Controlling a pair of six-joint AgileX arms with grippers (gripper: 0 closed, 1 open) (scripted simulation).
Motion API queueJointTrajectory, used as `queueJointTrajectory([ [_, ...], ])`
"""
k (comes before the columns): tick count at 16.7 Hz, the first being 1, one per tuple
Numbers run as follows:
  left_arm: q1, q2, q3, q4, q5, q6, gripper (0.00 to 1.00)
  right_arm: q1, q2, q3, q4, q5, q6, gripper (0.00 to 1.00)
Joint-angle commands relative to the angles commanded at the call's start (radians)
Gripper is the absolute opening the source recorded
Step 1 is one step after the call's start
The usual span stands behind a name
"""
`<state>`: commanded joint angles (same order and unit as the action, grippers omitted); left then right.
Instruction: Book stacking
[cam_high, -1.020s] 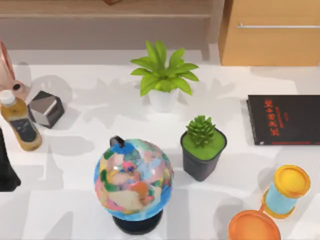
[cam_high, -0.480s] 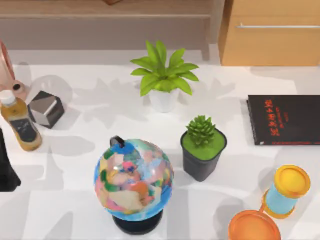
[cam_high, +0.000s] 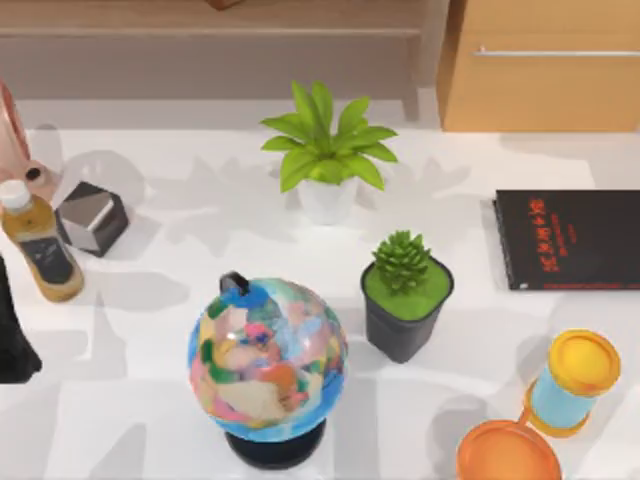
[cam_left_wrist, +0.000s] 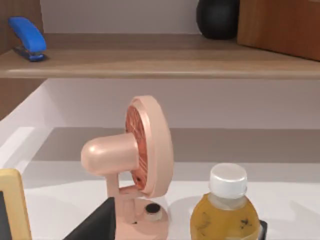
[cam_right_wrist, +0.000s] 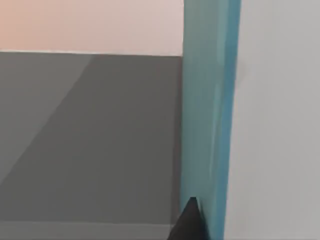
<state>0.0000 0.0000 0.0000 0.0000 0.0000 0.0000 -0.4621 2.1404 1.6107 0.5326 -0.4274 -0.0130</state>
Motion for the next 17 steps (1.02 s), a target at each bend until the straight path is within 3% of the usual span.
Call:
queueJointTrajectory([
  [12, 0.0, 0.0, 0.0, 0.0, 0.0, 0.0, 1.0, -0.003, -0.04, -0.026, -0.015, -0.01, 0.002, 0.0],
  [17, 0.0, 0.0, 0.0, 0.0, 0.0, 0.0, 1.0, -0.017, -0.129, -0.108, 0.025, 0.03, 0.096, 0.0],
])
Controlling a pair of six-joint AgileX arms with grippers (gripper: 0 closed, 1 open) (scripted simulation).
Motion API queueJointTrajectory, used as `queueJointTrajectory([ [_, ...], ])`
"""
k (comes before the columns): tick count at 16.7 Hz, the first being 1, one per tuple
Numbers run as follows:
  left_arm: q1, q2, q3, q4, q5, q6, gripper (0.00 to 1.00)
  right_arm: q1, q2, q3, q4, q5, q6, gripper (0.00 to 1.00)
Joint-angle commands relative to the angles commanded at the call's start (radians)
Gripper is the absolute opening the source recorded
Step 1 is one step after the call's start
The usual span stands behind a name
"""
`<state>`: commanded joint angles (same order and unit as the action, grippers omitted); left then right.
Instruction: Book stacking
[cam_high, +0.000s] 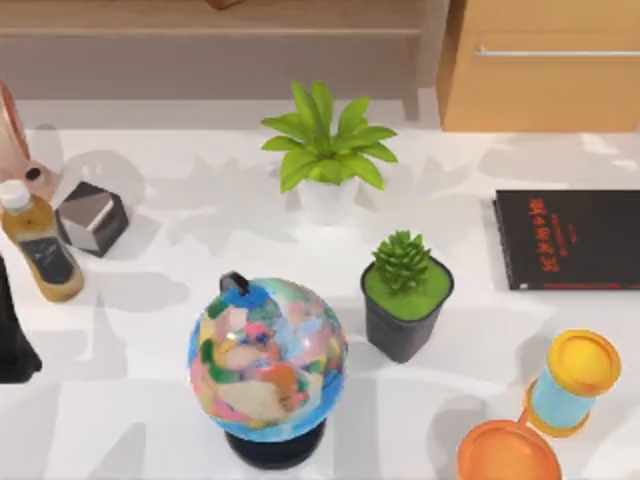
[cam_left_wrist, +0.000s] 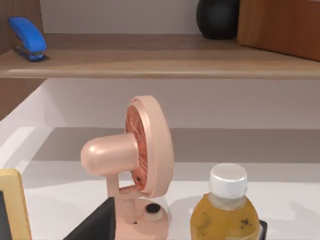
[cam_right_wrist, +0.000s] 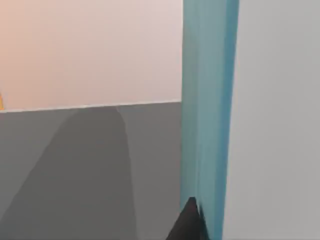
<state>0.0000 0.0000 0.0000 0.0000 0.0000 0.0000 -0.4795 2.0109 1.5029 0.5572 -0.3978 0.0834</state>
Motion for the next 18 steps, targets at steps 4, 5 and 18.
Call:
queueJointTrajectory([
  [4, 0.0, 0.0, 0.0, 0.0, 0.0, 0.0, 1.0, 0.002, -0.185, -0.169, 0.056, 0.072, 0.173, 0.0],
  [5, 0.0, 0.0, 0.0, 0.0, 0.0, 0.0, 1.0, 0.009, -0.24, -0.221, 0.07, 0.094, 0.229, 0.0],
  [18, 0.0, 0.0, 0.0, 0.0, 0.0, 0.0, 1.0, 0.449, -0.597, -0.933, 0.09, 0.504, 1.304, 0.0],
])
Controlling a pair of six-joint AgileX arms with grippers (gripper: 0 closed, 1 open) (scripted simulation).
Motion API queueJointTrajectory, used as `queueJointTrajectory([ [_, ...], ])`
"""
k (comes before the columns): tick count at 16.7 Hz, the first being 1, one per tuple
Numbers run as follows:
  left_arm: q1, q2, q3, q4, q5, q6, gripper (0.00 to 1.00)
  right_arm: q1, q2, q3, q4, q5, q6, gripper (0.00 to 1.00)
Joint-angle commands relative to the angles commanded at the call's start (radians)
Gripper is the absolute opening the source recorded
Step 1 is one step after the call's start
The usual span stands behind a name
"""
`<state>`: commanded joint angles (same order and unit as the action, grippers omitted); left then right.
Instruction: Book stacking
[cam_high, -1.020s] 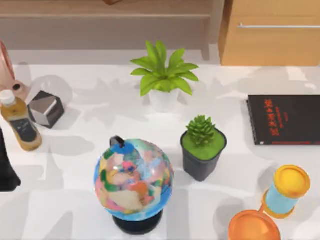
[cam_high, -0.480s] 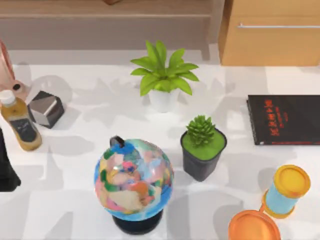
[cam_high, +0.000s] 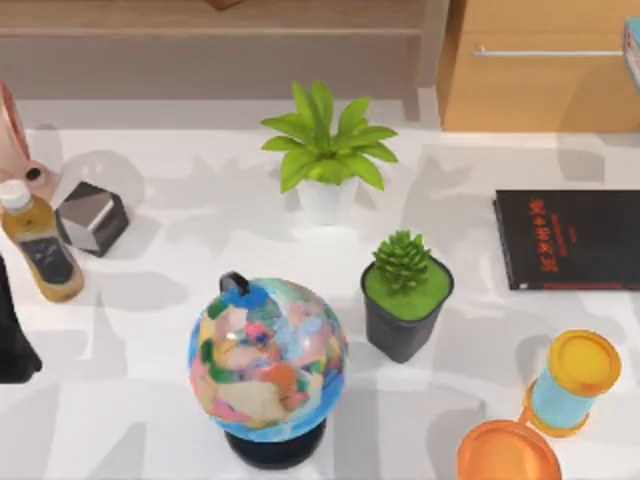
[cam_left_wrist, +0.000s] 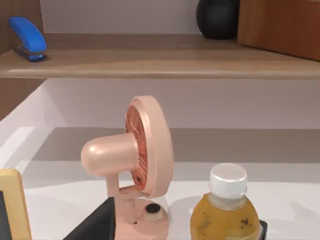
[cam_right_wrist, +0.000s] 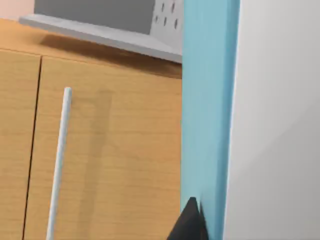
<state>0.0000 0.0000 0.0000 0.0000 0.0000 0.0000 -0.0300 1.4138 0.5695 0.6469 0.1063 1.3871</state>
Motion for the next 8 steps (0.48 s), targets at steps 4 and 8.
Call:
queueJointTrajectory([
  [4, 0.0, 0.0, 0.0, 0.0, 0.0, 0.0, 1.0, 0.199, 0.081, -0.117, -0.043, 0.093, 0.245, 0.0],
  [8, 0.0, 0.0, 0.0, 0.0, 0.0, 0.0, 1.0, 0.269, 0.117, -0.161, -0.065, 0.128, 0.331, 0.0],
])
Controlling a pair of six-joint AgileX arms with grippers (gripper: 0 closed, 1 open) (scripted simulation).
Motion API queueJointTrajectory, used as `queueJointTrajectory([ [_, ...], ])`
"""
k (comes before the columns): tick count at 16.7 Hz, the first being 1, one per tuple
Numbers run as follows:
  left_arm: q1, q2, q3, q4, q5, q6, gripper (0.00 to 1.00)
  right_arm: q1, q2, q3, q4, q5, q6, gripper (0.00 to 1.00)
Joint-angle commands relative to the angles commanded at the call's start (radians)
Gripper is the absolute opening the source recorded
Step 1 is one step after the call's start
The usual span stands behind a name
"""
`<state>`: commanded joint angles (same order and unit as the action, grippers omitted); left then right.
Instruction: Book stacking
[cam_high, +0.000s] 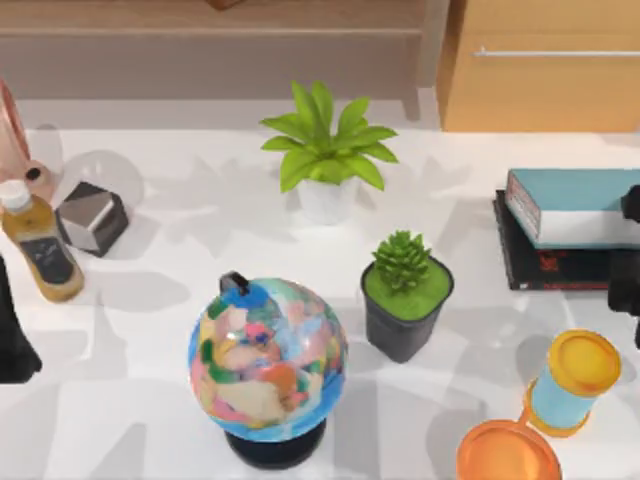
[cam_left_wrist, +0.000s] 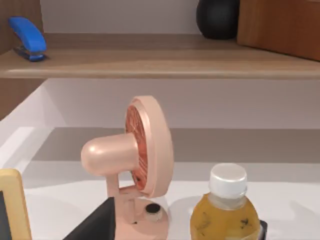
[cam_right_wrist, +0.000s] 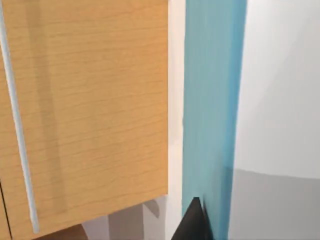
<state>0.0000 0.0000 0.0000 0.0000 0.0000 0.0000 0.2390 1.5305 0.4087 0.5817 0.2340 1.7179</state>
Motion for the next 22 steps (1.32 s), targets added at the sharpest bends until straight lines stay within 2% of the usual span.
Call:
queueJointTrajectory([
  [12, 0.0, 0.0, 0.0, 0.0, 0.0, 0.0, 1.0, -0.005, 0.027, 0.013, 0.015, -0.004, -0.002, 0.0],
  [22, 0.0, 0.0, 0.0, 0.0, 0.0, 0.0, 1.0, -0.005, 0.027, 0.013, 0.015, -0.004, -0.002, 0.75],
])
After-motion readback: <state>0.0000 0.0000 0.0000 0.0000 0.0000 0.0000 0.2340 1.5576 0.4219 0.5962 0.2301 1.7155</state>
